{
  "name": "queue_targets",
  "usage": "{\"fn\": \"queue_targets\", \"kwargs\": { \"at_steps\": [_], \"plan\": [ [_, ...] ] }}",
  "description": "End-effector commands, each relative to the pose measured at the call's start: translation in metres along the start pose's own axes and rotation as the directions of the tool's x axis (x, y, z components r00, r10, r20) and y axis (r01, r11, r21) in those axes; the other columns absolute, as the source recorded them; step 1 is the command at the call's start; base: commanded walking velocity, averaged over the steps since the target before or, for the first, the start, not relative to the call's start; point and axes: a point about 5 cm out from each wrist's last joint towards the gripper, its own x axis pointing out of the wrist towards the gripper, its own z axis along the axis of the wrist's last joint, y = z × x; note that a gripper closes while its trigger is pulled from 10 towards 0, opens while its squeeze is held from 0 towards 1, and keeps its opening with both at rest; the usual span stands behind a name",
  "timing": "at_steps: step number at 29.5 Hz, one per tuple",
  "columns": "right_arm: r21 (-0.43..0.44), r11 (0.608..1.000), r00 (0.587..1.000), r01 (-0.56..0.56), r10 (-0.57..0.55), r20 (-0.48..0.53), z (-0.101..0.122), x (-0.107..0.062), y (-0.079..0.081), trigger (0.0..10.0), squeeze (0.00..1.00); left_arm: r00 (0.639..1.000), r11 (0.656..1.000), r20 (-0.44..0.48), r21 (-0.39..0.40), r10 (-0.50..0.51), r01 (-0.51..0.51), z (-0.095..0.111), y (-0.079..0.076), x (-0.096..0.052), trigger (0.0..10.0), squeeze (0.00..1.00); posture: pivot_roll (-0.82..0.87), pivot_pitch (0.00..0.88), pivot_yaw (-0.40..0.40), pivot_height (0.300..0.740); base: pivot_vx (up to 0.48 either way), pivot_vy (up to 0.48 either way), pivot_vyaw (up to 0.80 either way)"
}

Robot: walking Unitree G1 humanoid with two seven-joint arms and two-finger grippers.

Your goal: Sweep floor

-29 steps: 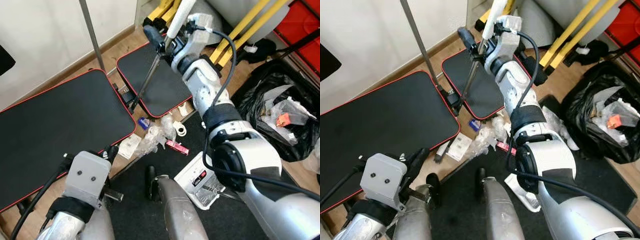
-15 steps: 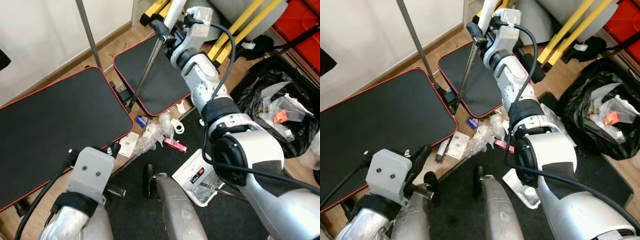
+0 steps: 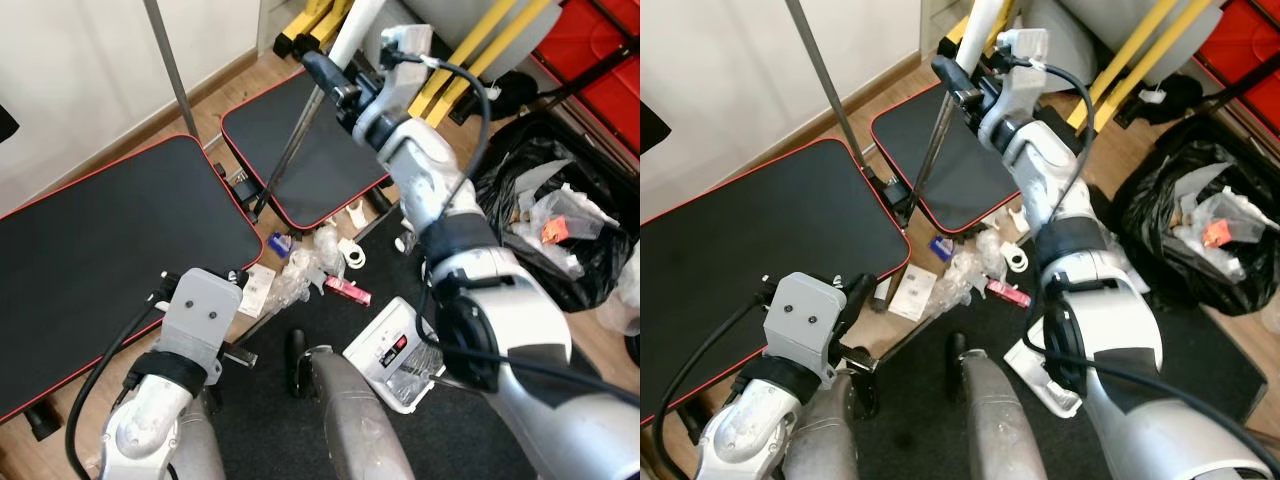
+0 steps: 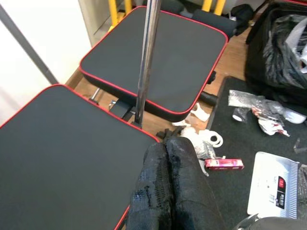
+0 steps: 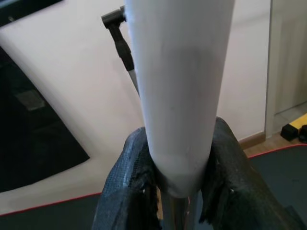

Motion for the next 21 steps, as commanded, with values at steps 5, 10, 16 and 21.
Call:
{"fn": "queue_targets", "kwargs": {
  "at_steps": [5,10,16,21],
  "plan": [
    [0.067,0.996,0.998,-0.055,0.056,0.001,0.006,-0.009,0.006,0.0,0.00,0.999,0.999,-0.016,-0.040,0.030,-0.031,-0.009,-0.001,0.006,10.0,0.00,-0.06,0.310,-0.240,0.740,0.000,0.000,0.00],
    [0.046,0.994,0.992,-0.103,0.106,-0.063,0.000,-0.015,0.017,0.0,0.00,0.999,0.999,-0.011,-0.045,0.030,-0.031,-0.013,0.000,0.015,10.0,0.00,-0.06,0.287,-0.235,0.740,0.000,0.000,0.00],
    [-0.019,0.994,0.990,-0.106,0.104,-0.090,0.005,-0.017,0.027,0.0,0.00,0.999,0.998,-0.004,-0.048,0.034,-0.034,-0.015,0.000,0.022,10.0,0.00,-0.07,0.272,-0.232,0.740,0.000,0.000,0.00],
    [0.013,0.979,0.977,-0.206,0.206,-0.058,0.016,-0.019,0.041,0.0,0.00,0.999,0.998,0.001,-0.052,0.034,-0.034,-0.017,0.000,0.026,10.0,0.00,-0.07,0.262,-0.231,0.740,0.000,0.000,0.00]
  ]
}}
